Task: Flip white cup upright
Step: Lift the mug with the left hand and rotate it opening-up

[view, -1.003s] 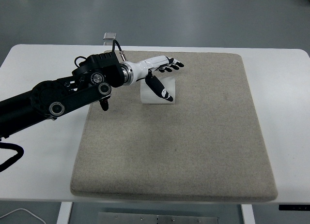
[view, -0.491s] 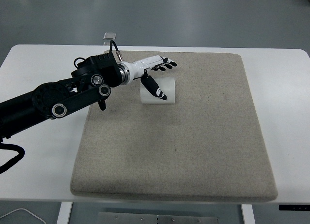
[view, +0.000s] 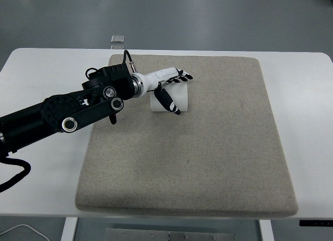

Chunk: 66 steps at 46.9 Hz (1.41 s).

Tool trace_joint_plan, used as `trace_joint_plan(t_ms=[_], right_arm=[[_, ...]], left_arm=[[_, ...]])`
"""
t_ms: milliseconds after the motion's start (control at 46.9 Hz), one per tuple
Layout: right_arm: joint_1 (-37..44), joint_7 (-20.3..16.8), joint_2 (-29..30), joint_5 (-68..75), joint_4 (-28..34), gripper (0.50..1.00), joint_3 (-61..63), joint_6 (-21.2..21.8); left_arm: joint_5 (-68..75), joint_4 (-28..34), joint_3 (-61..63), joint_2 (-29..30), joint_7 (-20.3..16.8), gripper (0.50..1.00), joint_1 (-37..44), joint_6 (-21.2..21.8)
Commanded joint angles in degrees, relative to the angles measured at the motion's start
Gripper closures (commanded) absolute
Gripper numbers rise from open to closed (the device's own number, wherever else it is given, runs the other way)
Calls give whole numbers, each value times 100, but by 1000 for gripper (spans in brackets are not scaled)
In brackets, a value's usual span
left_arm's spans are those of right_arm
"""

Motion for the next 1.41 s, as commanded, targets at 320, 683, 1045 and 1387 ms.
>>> trace_joint_plan(t_ms=[320, 683, 1045, 1387], right_arm=[[-2, 0, 0, 0, 0, 570, 0, 0], [7, 0, 0, 0, 0, 570, 0, 0], [-2, 8, 0, 0, 0, 570, 0, 0], [-2, 8, 0, 0, 0, 570, 0, 0]], left_arm=[[117, 0, 74, 36, 18, 638, 0, -42], [284, 9, -23, 45, 1, 904, 0, -86], [-400, 17, -796, 97, -78, 934, 0, -200], [-1938, 17, -1174, 405, -1009, 934, 211, -244]])
